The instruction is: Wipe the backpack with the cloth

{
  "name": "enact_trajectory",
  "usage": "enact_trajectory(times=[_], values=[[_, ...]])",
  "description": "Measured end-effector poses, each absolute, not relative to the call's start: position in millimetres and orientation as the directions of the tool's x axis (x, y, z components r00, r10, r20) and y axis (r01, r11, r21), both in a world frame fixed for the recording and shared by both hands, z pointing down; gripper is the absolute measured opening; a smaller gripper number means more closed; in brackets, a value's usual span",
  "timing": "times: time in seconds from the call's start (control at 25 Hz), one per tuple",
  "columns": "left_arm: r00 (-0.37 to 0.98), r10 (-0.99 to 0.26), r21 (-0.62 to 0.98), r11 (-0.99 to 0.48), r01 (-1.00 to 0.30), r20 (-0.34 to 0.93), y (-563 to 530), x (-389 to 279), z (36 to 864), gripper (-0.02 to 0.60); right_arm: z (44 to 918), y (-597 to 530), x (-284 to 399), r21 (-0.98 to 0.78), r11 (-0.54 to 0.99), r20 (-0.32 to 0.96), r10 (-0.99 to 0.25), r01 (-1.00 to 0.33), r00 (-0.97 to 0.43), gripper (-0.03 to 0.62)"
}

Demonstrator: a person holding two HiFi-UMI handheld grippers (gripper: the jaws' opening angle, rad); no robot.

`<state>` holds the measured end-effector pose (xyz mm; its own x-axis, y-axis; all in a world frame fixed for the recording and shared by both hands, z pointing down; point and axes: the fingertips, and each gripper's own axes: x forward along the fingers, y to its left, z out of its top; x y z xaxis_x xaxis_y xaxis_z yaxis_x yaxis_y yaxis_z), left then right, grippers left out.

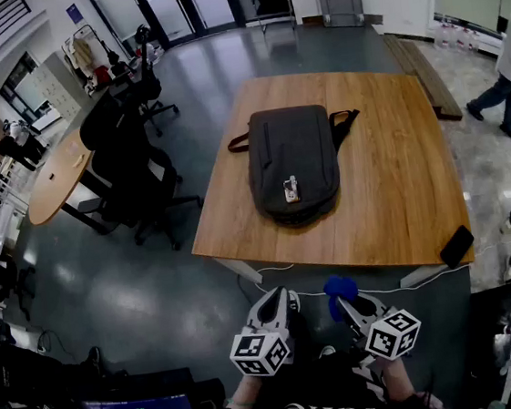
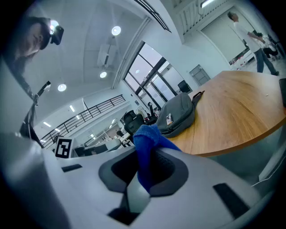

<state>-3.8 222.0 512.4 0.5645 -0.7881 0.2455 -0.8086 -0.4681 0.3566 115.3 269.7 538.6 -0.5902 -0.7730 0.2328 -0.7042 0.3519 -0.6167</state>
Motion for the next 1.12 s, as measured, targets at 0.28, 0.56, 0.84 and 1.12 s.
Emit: enact_trajectory(times=[0.28,0.56,0.84,1.12], values=[[0.572,-0.790,0.336,-0.489,-0.805,0.220,138,-23,507,-0.002,535,198,104,-0.597,0.339,0.248,-0.783,-0.727,-0.570,0.055],[0.544,-0.814,0.358,-0.454,-0.816,0.205,44,-75,501,-0.002,537,106,56,-0.582,0.347,0.279,-0.764,-0.736,-0.581,0.055],[0.559,-0.805,0.362,-0.469,-0.805,0.200,-28,-110,508,-0.002,547,20,-19,-0.529,0.435,0.321,-0.693,-0.729,-0.646,0.054],[0.585,-0.782,0.387,-0.482,-0.786,0.215,-57,-118,516,-0.002,570,-37,-82,-0.456,0.528,0.401,-0.597,-0.716,-0.695,0.054]])
